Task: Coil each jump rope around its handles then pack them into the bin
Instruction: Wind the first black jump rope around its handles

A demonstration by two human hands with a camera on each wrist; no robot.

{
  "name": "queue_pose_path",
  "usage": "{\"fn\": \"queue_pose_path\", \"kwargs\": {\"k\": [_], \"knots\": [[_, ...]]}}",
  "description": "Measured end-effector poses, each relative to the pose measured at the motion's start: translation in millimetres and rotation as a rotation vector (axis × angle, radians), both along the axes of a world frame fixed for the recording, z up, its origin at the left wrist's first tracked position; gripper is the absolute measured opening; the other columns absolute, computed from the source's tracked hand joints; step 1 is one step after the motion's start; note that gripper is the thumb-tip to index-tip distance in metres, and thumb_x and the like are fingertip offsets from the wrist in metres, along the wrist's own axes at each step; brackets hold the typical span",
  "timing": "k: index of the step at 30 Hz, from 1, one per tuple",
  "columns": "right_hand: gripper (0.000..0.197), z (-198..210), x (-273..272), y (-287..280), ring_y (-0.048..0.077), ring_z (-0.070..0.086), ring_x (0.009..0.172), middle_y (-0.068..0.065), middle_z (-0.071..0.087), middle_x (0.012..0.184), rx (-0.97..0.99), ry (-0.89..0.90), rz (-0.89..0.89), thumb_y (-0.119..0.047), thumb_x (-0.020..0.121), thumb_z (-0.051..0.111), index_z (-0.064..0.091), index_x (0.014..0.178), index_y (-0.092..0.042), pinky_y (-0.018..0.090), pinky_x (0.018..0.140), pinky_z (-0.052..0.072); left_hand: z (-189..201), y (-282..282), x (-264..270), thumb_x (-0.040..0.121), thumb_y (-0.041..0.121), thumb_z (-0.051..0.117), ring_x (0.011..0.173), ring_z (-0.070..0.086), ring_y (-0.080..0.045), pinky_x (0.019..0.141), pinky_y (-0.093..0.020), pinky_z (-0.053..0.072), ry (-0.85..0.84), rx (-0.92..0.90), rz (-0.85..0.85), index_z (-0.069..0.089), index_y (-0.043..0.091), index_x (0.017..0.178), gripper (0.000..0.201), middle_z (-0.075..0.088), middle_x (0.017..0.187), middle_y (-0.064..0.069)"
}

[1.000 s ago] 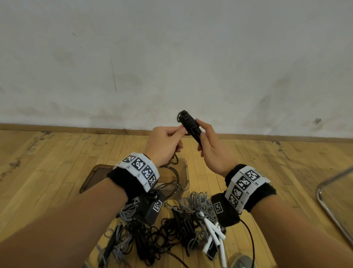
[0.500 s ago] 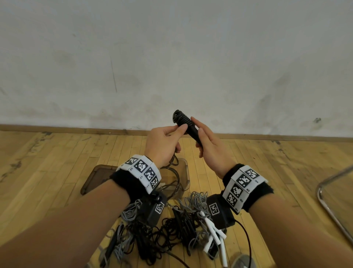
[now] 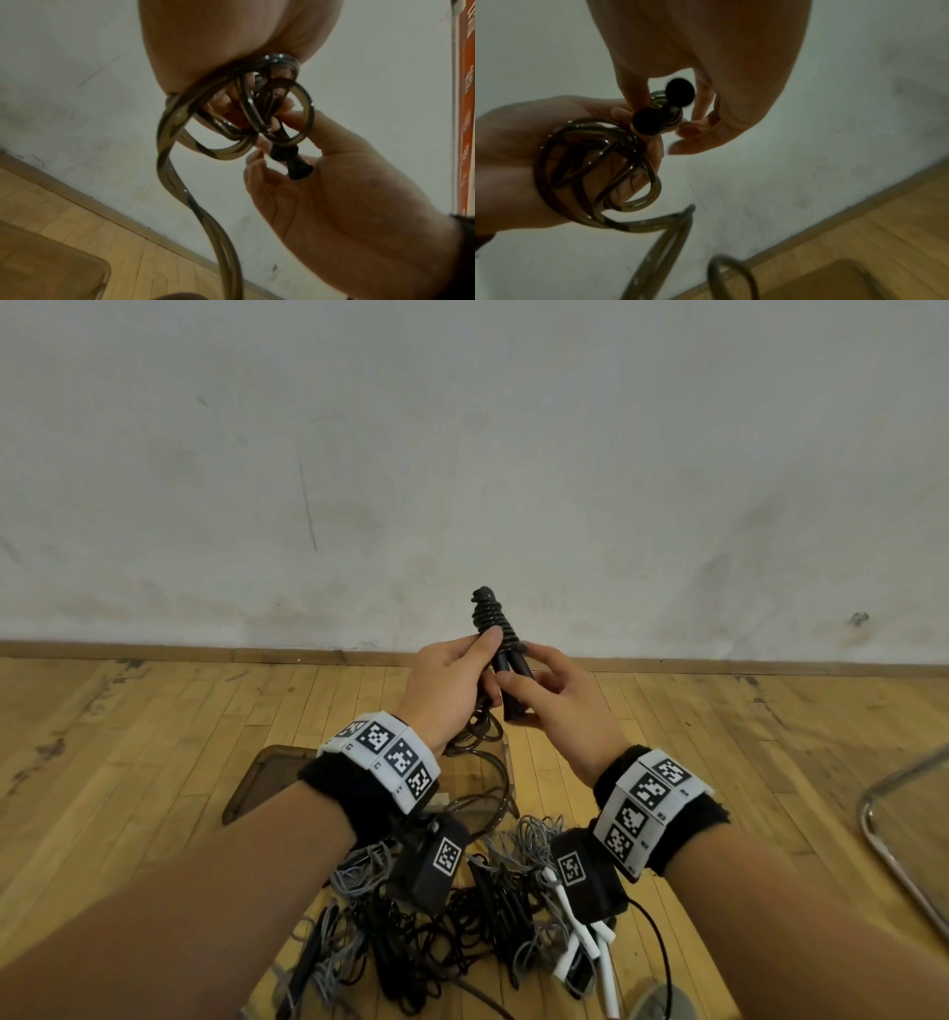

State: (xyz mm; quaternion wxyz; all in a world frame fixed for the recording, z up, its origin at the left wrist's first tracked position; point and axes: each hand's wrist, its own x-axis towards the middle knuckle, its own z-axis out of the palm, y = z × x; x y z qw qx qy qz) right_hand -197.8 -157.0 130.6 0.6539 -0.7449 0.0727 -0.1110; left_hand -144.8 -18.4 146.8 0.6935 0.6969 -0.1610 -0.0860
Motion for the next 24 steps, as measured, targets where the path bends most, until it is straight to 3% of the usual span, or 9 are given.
{"fn": "queue_pose_path", "kwargs": {"k": [3,6,12,17,20,24], "knots": [[0.026,-2,-5,5,0.014,0.064,0.078,-0.001,0.067,0.087,0.055,0.008,0.134,-0.02,0.102,0.058,0.064,0.118,-0.001,0.028,0.068,0.057,0,1,0,0.105,0.039,0.051,0.061,0.059,-0.023,0.079,-0.045,0.053,-0.037,0.031,-0.047,0.07,0.025,0.059,0.052,0.059,0.057,-0.008],[0.019,-3,-6,4,0.019,0.065,0.077,0.002,0.066,0.082,0.012,-0.039,0.203,-0.014,0.106,0.052,0.062,0.108,0.001,0.032,0.075,0.06,-2,6,4,0.105,0.039,0.053,0.058,0.06,-0.028,0.076,-0.046,0.056,-0.045,0.051,-0.099,0.077,0.01,0.09,0.04,0.061,0.057,-0.009],[0.019,-1,-2,-5,0.02,0.072,0.071,0.016,0.073,0.088,-0.144,-0.074,0.06,-0.016,0.102,0.06,0.058,0.118,-0.007,0.035,0.07,0.062,-2,8,8,0.102,0.025,0.061,0.062,0.063,-0.019,0.071,-0.035,0.053,-0.018,0.066,-0.142,0.073,0.018,0.116,0.02,0.063,0.062,-0.003],[0.051,-9,0,-17,0.012,0.071,0.068,-0.002,0.072,0.083,-0.405,-0.104,-0.05,-0.028,0.099,0.065,0.045,0.145,-0.026,0.036,0.069,0.062,-7,11,7,0.096,0.012,0.069,0.064,0.068,-0.014,0.067,-0.026,0.057,0.049,0.118,-0.166,0.054,0.019,0.143,0.049,0.071,0.069,-0.002],[0.046,-10,3,-28,0.011,0.069,0.072,-0.006,0.072,0.089,-0.512,-0.117,-0.128,-0.029,0.1,0.063,0.05,0.144,-0.027,0.039,0.071,0.061,-7,13,10,0.097,0.009,0.066,0.061,0.065,-0.011,0.064,-0.024,0.055,0.046,0.117,-0.16,0.052,0.018,0.147,0.052,0.07,0.07,-0.002],[0.044,-9,4,-36,0.007,0.062,0.071,-0.008,0.067,0.091,-0.683,-0.108,-0.182,-0.03,0.101,0.06,0.051,0.143,-0.024,0.023,0.061,0.047,-6,10,7,0.1,0.011,0.062,0.057,0.058,-0.01,0.064,-0.022,0.054,0.014,0.124,-0.144,0.053,0.017,0.147,0.048,0.063,0.067,-0.002]]}}
